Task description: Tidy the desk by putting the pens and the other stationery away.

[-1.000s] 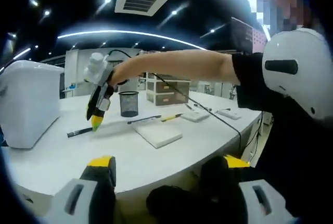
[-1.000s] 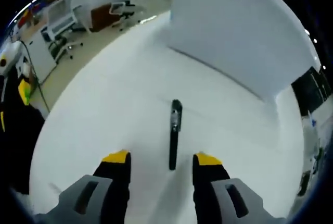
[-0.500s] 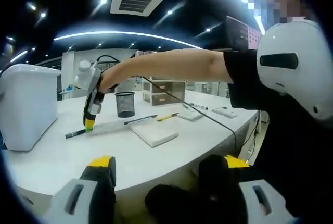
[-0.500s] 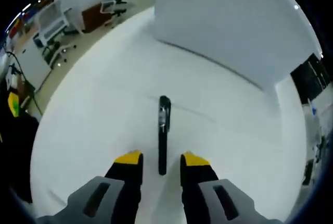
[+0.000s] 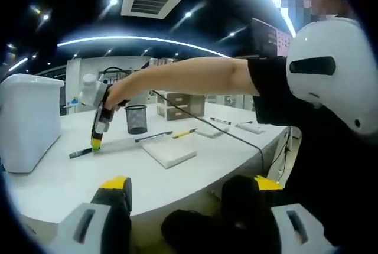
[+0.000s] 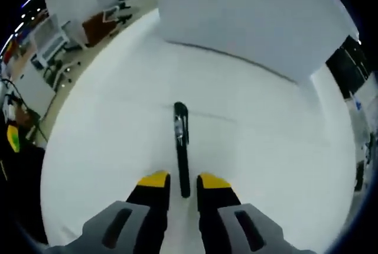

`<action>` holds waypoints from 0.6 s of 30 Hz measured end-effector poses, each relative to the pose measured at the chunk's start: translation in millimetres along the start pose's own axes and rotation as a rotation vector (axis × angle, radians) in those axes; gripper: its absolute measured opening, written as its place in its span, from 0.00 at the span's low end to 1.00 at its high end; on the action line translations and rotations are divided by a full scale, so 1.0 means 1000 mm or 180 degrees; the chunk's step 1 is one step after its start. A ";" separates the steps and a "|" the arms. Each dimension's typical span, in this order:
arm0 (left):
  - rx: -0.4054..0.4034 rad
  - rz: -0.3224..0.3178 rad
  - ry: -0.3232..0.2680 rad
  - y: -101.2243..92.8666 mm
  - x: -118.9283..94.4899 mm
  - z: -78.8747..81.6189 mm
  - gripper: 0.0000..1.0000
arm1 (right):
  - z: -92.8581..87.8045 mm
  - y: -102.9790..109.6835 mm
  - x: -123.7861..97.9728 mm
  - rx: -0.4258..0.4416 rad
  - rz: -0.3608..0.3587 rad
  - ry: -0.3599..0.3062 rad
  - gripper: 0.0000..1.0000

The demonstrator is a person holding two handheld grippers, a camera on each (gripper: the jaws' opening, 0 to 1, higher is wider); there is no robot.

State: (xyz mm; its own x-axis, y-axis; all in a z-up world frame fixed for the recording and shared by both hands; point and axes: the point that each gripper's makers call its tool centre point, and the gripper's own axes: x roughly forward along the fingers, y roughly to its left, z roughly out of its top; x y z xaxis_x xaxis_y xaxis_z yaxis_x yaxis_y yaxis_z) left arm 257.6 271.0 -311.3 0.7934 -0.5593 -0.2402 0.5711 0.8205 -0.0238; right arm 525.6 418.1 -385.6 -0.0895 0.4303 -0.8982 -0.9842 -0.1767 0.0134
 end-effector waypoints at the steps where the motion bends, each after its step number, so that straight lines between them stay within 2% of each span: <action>1: 0.0003 -0.0002 -0.0006 0.000 0.000 0.001 0.81 | 0.001 -0.002 0.000 0.0006 -0.0024 -0.0011 0.11; 4: 0.0002 -0.0026 -0.0018 -0.002 0.001 0.002 0.81 | 0.001 -0.001 0.000 0.0055 -0.0046 -0.0035 0.06; 12: 0.0018 -0.0047 -0.0038 -0.005 0.000 0.004 0.81 | 0.000 0.000 0.000 0.0020 -0.0099 -0.0033 0.05; 18: -0.0009 -0.0042 -0.0075 -0.004 -0.001 0.005 0.81 | -0.001 0.001 -0.001 0.0103 -0.0090 -0.0065 0.04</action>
State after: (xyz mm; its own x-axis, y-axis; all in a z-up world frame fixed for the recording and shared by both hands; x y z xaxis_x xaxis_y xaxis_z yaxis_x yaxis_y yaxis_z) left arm 256.0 267.9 -306.1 0.7906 -0.5726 -0.2169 0.5810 0.8134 -0.0295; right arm 524.7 416.3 -385.4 -0.0645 0.4528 -0.8893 -0.9907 -0.1358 0.0027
